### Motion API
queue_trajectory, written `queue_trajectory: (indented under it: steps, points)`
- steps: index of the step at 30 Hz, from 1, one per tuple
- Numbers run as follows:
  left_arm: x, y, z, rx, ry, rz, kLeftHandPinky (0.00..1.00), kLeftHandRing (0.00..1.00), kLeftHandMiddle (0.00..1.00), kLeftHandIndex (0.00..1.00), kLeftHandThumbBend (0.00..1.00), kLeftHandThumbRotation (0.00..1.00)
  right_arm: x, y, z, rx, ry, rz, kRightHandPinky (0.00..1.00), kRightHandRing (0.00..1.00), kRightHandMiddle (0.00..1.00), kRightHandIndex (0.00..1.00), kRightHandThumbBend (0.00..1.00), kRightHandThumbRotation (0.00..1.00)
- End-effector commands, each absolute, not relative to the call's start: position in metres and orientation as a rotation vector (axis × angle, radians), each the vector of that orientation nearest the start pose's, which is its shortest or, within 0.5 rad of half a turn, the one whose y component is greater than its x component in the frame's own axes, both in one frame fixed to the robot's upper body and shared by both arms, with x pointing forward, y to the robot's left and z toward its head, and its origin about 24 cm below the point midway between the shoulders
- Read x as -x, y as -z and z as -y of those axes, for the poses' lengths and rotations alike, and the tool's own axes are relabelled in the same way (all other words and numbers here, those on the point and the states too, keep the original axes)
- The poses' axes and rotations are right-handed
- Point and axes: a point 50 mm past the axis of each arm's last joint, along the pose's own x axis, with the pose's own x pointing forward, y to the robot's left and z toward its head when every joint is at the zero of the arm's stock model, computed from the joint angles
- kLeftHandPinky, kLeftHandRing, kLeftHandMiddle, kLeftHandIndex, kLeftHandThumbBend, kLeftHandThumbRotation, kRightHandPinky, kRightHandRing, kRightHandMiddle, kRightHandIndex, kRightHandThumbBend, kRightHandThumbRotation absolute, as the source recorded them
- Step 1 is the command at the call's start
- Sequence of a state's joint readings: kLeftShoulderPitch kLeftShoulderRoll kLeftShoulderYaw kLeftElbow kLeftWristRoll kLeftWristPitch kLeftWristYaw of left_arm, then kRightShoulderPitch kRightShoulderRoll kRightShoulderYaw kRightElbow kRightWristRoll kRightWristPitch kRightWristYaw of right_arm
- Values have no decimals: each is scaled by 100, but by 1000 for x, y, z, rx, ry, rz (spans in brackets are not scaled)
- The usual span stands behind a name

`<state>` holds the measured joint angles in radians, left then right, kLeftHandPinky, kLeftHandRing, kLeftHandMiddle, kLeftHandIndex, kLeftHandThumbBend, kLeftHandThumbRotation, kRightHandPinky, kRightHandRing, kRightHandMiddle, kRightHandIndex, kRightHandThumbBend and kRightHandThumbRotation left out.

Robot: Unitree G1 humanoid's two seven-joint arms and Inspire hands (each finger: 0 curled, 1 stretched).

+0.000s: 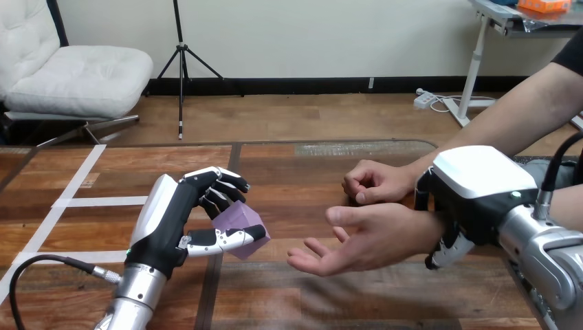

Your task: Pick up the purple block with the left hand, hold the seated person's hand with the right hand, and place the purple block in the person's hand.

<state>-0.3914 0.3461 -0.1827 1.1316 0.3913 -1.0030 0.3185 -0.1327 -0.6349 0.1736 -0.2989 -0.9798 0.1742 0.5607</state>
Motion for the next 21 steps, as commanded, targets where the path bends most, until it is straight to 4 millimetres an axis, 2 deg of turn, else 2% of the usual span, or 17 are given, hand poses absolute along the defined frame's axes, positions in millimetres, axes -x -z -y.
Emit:
queue_trajectory:
  steps: [1,11,21]
  points:
    - [-286,-19,-188,-543,172,393,40,46,54,57,65,14,-274,-151,181,1643,-296,45,31,39,48,52,79,0]
    - [-284,-21,-181,-520,202,421,40,47,54,57,65,15,-277,-152,176,1678,-323,76,35,42,49,55,79,0]
    - [-280,-24,-174,-506,244,470,41,48,55,58,65,15,-278,-152,173,1672,-325,101,33,40,47,55,80,0]
